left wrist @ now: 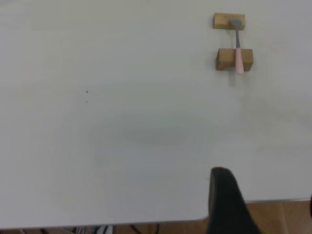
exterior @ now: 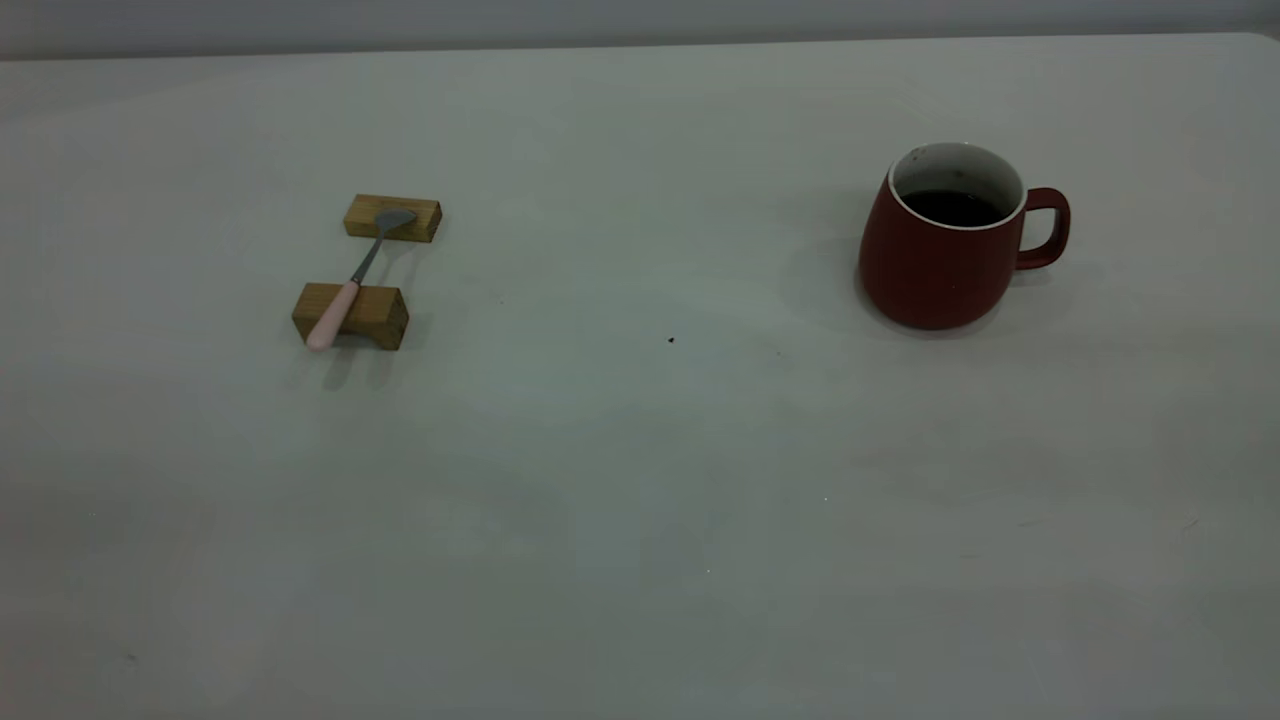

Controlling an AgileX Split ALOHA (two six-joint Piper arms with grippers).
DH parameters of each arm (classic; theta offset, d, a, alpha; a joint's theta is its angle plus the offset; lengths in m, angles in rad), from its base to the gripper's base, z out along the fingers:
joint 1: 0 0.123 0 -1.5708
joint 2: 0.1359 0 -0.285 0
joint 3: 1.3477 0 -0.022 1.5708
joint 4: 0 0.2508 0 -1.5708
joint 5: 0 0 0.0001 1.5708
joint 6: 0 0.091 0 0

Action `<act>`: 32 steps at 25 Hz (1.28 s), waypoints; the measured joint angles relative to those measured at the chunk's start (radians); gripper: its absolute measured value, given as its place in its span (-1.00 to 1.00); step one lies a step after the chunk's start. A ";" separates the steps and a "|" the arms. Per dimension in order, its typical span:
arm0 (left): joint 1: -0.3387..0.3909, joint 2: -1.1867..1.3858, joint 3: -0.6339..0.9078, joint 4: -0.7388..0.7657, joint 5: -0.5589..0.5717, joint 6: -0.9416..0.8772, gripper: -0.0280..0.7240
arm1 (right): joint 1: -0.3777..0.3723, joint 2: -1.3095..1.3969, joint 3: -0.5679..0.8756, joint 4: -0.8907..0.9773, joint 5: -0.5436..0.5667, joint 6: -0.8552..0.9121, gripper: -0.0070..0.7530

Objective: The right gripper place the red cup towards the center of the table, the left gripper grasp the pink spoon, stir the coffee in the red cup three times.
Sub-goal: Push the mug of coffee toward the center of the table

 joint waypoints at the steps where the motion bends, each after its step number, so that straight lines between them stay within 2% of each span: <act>1: 0.000 0.000 0.000 0.000 0.000 0.000 0.35 | 0.000 0.000 0.000 0.000 0.000 0.000 0.36; 28: 0.000 0.000 0.000 0.000 0.001 0.006 0.35 | 0.000 0.000 0.000 -0.015 0.000 0.000 0.36; 32: 0.000 0.000 0.000 0.000 0.001 0.006 0.35 | 0.000 0.063 -0.038 0.001 0.000 -0.003 0.38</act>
